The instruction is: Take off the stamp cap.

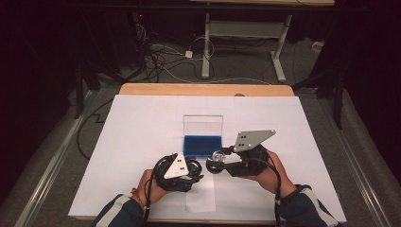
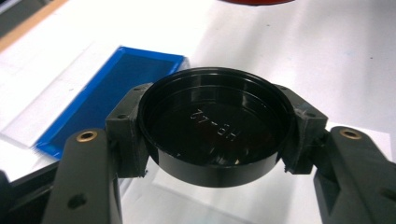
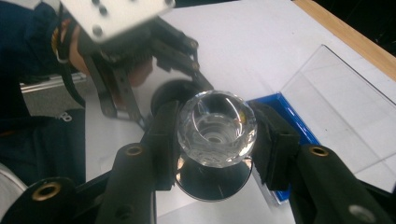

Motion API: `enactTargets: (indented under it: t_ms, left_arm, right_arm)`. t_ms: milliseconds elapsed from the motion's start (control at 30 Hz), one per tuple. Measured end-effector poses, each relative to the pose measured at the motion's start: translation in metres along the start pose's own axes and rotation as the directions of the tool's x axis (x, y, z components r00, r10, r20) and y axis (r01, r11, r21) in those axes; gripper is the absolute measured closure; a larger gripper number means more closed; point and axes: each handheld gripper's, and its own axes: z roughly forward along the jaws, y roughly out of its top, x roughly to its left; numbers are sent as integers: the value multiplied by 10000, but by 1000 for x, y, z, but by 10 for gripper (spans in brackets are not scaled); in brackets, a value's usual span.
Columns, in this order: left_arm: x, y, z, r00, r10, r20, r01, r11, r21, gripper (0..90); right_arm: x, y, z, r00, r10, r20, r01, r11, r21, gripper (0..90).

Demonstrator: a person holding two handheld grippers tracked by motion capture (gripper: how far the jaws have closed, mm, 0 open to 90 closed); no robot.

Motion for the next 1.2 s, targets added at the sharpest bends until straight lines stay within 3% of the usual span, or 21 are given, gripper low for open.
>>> enactTargets:
  t_ms: [567,933,1200]
  left_arm:
    - [18,-24,-34,9944,-610,-863,594,9980,-206,363]
    - [20,-37,-47,9914,-781,-1052,764,9969,-208,362]
    - [20,-57,-66,9827,-1232,-1385,1205,9923,-280,363]
  right_arm:
    - [-7,-8,-10,9987,-106,504,90,9994,327,565]
    - [-8,-9,-13,9982,-70,592,47,9992,385,565]
    - [-12,-10,-16,9978,-46,661,19,9991,413,565]
